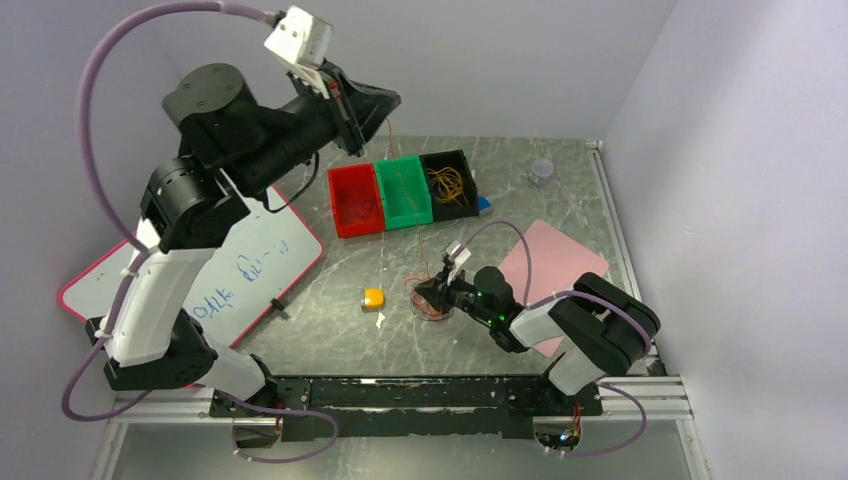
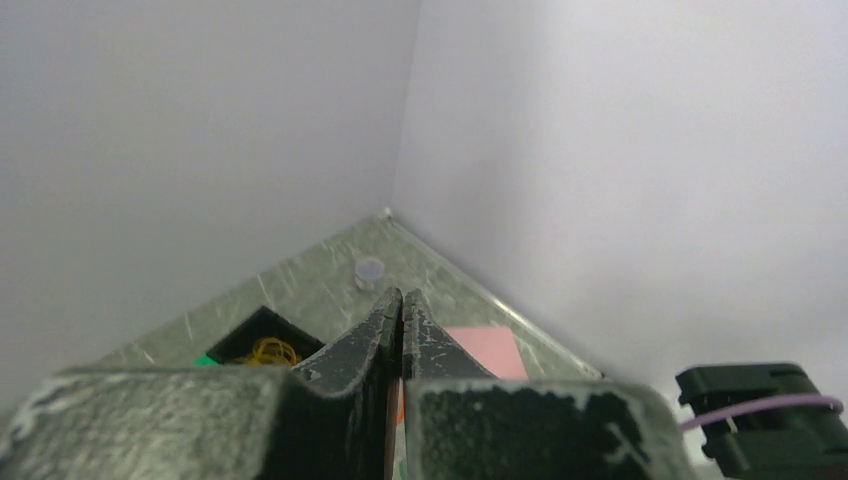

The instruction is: Untangle the cables

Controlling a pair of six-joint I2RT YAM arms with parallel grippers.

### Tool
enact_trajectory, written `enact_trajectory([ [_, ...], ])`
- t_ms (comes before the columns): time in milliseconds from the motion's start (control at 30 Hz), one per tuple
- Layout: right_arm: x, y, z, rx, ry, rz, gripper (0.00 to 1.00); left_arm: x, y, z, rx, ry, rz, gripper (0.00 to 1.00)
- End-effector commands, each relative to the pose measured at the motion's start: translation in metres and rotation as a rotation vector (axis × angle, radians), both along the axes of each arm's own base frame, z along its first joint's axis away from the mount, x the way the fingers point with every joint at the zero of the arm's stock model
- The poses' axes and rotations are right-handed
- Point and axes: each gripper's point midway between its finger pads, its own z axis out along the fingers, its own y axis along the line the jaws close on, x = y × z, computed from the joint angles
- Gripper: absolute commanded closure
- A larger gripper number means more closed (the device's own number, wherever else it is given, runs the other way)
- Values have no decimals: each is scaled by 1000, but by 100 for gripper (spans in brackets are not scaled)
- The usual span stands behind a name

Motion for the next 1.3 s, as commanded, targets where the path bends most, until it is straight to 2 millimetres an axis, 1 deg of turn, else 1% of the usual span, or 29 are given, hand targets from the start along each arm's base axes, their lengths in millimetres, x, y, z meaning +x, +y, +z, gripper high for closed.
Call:
enact_trajectory([
  [0,1,-5,-3,34,2,-43,82,-10,39,61,-143,-165,93,93],
  [167,-1,-10,-16,27,34,-65,80,-14,57,84,-194,-234,139,93],
  [267,-2,-12,-17,36,40,-73,80,-15,64,91,-208,-258,160,93],
  [400,-3,-14,-10,47,35,-78,80,-11,63,86,-195,-250,174,93],
  [600,-4,-21,13,51,-2,-91,84,-4,55,69,-165,-215,174,93],
  [733,-3,-24,49,65,-65,-95,89,0,48,58,-139,-191,169,93],
  [867,-1,-28,76,57,-113,-102,95,4,44,45,-118,-168,170,93],
  [967,-1,-32,95,52,-135,-114,100,5,44,38,-112,-154,178,93],
  [1100,3,-38,121,59,-138,-160,100,9,44,24,-88,-127,196,93],
  [1133,6,-39,134,63,-147,-173,100,11,45,19,-80,-115,203,93],
  [1200,8,-43,148,46,-147,-191,100,14,45,7,-63,-89,220,93],
  [1267,10,-46,167,54,-159,-214,100,19,47,-7,-44,-62,246,93],
])
